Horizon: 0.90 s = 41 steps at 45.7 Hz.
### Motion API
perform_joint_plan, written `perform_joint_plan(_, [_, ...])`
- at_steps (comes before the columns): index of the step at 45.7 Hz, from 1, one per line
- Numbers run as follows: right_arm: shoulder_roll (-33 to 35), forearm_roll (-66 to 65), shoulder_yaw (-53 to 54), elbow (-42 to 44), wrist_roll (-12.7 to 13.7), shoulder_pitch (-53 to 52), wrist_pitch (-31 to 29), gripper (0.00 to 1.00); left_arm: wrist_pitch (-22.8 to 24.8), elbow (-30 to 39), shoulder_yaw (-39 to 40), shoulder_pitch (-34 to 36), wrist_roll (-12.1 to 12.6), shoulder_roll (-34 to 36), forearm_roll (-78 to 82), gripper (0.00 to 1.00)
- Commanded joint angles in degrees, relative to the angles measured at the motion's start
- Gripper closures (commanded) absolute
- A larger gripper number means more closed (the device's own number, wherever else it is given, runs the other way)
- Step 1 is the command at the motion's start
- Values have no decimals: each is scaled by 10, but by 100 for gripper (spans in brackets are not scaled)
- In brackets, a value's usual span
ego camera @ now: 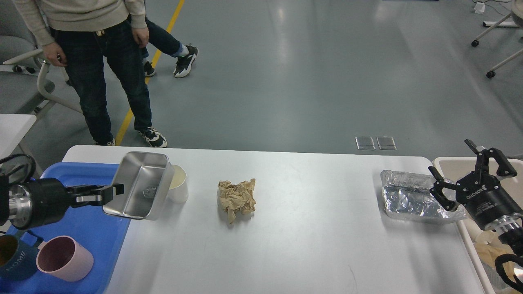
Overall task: Tidy desktop
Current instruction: 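Lift the metal box with the left gripper over the blue tray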
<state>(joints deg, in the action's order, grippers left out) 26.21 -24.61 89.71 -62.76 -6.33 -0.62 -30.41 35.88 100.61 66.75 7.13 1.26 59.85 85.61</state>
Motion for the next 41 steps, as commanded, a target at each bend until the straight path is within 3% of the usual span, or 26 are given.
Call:
perform_joint_plan(1, [-1, 0, -1, -1, 1, -1, 0, 0, 19, -1, 45, -1, -6, 25, -35, 100])
perform_joint_plan(13, [1, 0, -3, -1, 1, 0, 0, 0, 28, -17, 70, -2, -8, 47, -40, 100])
perform_joint_plan(41, [1, 0, -3, -2, 0, 0, 0, 0, 19, -212, 67, -14, -18, 46, -35, 100])
